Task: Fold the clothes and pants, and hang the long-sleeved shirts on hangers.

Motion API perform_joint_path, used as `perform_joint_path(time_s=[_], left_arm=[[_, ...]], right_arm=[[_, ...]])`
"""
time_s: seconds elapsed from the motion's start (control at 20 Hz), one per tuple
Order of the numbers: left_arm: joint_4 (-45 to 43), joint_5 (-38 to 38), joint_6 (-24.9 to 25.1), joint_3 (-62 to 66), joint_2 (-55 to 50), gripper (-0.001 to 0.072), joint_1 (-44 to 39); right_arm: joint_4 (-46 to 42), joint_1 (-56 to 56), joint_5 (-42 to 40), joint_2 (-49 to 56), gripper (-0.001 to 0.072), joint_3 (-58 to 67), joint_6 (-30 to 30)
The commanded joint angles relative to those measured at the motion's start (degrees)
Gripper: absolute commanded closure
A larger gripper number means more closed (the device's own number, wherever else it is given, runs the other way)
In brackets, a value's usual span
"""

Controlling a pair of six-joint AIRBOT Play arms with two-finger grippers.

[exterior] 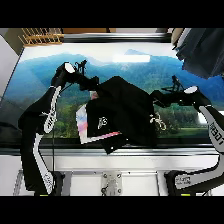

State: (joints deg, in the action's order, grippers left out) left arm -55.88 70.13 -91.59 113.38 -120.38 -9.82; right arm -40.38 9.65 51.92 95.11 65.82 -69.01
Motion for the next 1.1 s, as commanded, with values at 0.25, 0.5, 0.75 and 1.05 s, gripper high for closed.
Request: perform_joint_path(time_s=[0.25, 0.5, 0.75, 1.05], left_arm=[[-2.8, 2.51, -2.1, 4.44, 4.07, 0.0697, 0.33], [-12.11, -0.61, -1.51, 4.44, 24.81, 0.0696, 0.31], [-12.13, -4.81, -1.2, -3.69, 52.17, 0.0696, -1.46], [-12.11, -15.21, -1.6, -18.34, 76.37, 0.0696, -5.46]], right_arm=[[0.33, -0.68, 7.15, -0.24, 0.0697, 3.19, 6.05], [0.33, -0.2, 9.99, -17.88, 0.0697, 15.56, 6.49], [0.55, -0.26, 10.23, -37.48, 0.0697, 21.46, 6.43], [0.52, -0.26, 9.88, -50.45, 0.0697, 21.46, 3.1]])
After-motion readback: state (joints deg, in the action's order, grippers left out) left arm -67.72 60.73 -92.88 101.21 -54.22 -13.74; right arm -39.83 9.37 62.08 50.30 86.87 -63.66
